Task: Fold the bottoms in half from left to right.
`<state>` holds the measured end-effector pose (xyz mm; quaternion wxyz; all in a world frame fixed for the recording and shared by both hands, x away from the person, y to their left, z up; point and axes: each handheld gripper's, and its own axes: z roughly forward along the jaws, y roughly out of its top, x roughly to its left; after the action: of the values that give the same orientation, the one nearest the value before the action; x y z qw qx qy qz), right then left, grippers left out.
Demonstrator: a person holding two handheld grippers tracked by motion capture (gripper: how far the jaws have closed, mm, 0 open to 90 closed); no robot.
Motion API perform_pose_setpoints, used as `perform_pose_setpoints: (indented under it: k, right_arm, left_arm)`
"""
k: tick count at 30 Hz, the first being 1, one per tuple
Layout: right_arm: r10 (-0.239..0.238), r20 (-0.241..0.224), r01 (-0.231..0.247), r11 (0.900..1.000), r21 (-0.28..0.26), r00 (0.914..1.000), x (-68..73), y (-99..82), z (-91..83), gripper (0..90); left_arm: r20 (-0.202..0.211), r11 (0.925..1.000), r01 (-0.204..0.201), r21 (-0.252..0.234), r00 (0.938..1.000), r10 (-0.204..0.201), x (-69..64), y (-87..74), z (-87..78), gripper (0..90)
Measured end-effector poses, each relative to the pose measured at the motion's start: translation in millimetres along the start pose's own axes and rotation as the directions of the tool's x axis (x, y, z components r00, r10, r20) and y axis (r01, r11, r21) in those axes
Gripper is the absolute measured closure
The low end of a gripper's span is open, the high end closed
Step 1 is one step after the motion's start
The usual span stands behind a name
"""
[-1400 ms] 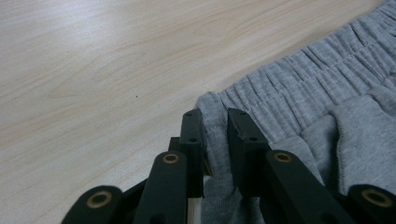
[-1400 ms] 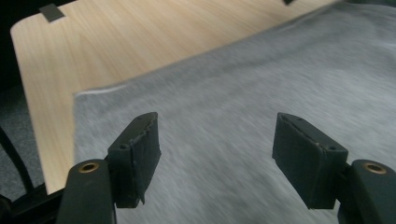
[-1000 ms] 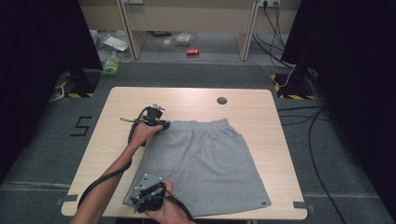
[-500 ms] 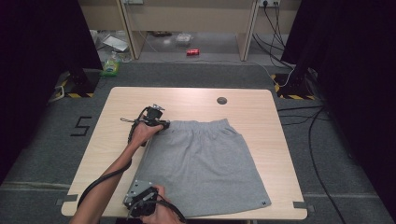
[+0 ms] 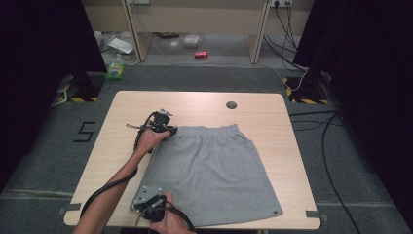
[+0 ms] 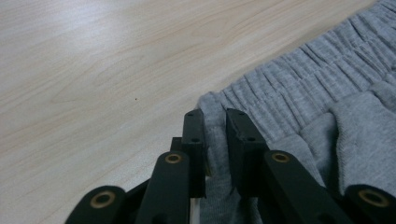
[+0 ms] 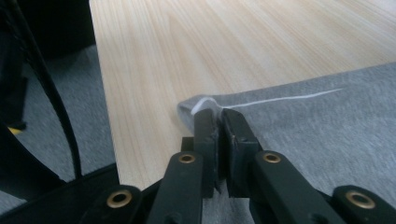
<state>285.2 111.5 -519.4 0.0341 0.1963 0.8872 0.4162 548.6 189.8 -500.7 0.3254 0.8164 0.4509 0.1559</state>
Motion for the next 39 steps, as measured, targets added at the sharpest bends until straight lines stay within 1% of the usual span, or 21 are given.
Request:
perform_pose_setpoints:
  k: [2,3,4,6,8,11,14,17,19,23,25,28,31,32,34,36,37,38,39]
  right_arm:
    - [0.007,-0.010,-0.007,1.0000,-0.006,0.9999,-2.1,-0.2,-1.5,86.1]
    - [0.006,-0.013,-0.007,0.9999,-0.012,0.9999,-3.0,-0.2,-1.9,86.2]
    - [0.015,-0.019,-0.015,0.9998,-0.010,0.9997,-3.4,-0.2,-3.0,86.3]
    - [0.008,-0.019,-0.009,0.9998,-0.020,0.9998,-4.9,0.0,-6.0,86.4]
    - [0.020,-0.024,-0.021,0.9994,-0.027,0.9995,-6.7,0.0,-9.8,86.5]
    - [0.031,-0.031,-0.032,0.9986,-0.042,0.9990,-9.6,0.1,-15.6,86.5]
    - [0.047,-0.039,-0.049,0.9971,-0.059,0.9981,-12.2,0.2,-23.1,86.6]
    - [0.050,-0.038,-0.053,0.9944,-0.091,0.9980,-18.1,1.0,-37.8,86.6]
    - [0.070,-0.035,-0.073,0.9907,-0.115,0.9970,-22.9,0.3,-49.7,86.6]
    - [0.130,-0.031,-0.134,0.9775,-0.163,0.9910,-33.9,-5.4,-76.9,86.7]
    - [0.140,-0.018,-0.141,0.9709,-0.194,0.9900,-40.5,-9.0,-91.0,86.7]
    - [0.168,-0.004,-0.164,0.9581,-0.235,0.9859,-49.2,-14.5,-112.8,86.8]
    - [0.179,0.022,-0.167,0.9502,-0.263,0.9836,-56.1,-20.5,-133.1,86.8]
    - [0.191,0.024,-0.177,0.9457,-0.272,0.9813,-57.9,-23.2,-139.6,86.8]
    - [0.204,0.038,-0.184,0.9386,-0.292,0.9783,-61.5,-28.3,-150.8,86.8]
    - [0.228,0.048,-0.202,0.9276,-0.314,0.9724,-65.9,-35.1,-164.7,86.8]
    - [0.236,0.056,-0.206,0.9234,-0.324,0.9700,-67.7,-38.1,-170.8,86.8]
    - [0.238,0.067,-0.204,0.9221,-0.329,0.9689,-69.2,-40.5,-175.3,86.8]
    - [0.247,0.073,-0.210,0.9183,-0.336,0.9661,-70.8,-43.7,-180.8,86.8]
  left_arm:
    - [-0.014,0.9998,-0.021,0.001,0.9997,0.021,-2.7,1.0,-0.8,81.3]
    - [-0.018,0.9997,-0.026,-0.001,0.9995,0.026,-3.4,1.5,-0.9,82.1]
    - [-0.018,0.9998,-0.022,-0.001,0.9996,0.021,-3.1,2.1,-1.1,82.6]
    - [-0.004,1.0000,-0.001,-0.007,1.0000,0.001,-1.3,3.7,-2.0,83.1]
    - [0.008,0.9996,0.024,-0.014,0.9997,-0.024,0.5,5.4,-4.3,83.5]
    - [0.018,0.9993,0.030,-0.024,0.9994,-0.029,0.9,10.1,-10.4,83.6]
    - [0.030,0.9982,0.046,-0.039,0.9985,-0.045,1.4,15.9,-17.6,83.6]
    - [0.044,0.9963,0.063,-0.057,0.9972,-0.061,0.3,23.0,-24.4,83.6]
    - [0.045,0.9958,0.066,-0.063,0.9970,-0.064,-2.0,28.2,-27.9,83.6]
    - [0.047,0.9951,0.071,-0.069,0.9966,-0.067,-9.0,40.7,-33.9,83.7]
    - [0.046,0.9954,0.063,-0.072,0.9971,-0.060,-13.1,48.2,-37.0,83.7]
    - [0.059,0.9941,0.073,-0.080,0.9959,-0.069,-20.3,60.0,-42.0,83.7]
    - [0.059,0.9929,0.081,-0.087,0.9954,-0.076,-26.8,71.3,-46.0,83.7]
    - [0.061,0.9921,0.085,-0.092,0.9950,-0.079,-29.2,74.7,-46.9,83.7]
    - [0.070,0.9912,0.088,-0.098,0.9942,-0.081,-34.6,81.1,-47.8,83.7]
    - [0.079,0.9907,0.090,-0.102,0.9934,-0.082,-41.1,86.7,-47.8,83.7]
    - [0.082,0.9911,0.088,-0.100,0.9935,-0.080,-44.2,88.7,-47.3,83.7]
    - [0.080,0.9921,0.082,-0.095,0.9940,-0.074,-48.3,91.2,-46.5,83.7]
    - [0.077,0.9929,0.075,-0.093,0.9947,-0.068,-52.5,93.7,-45.6,83.7]
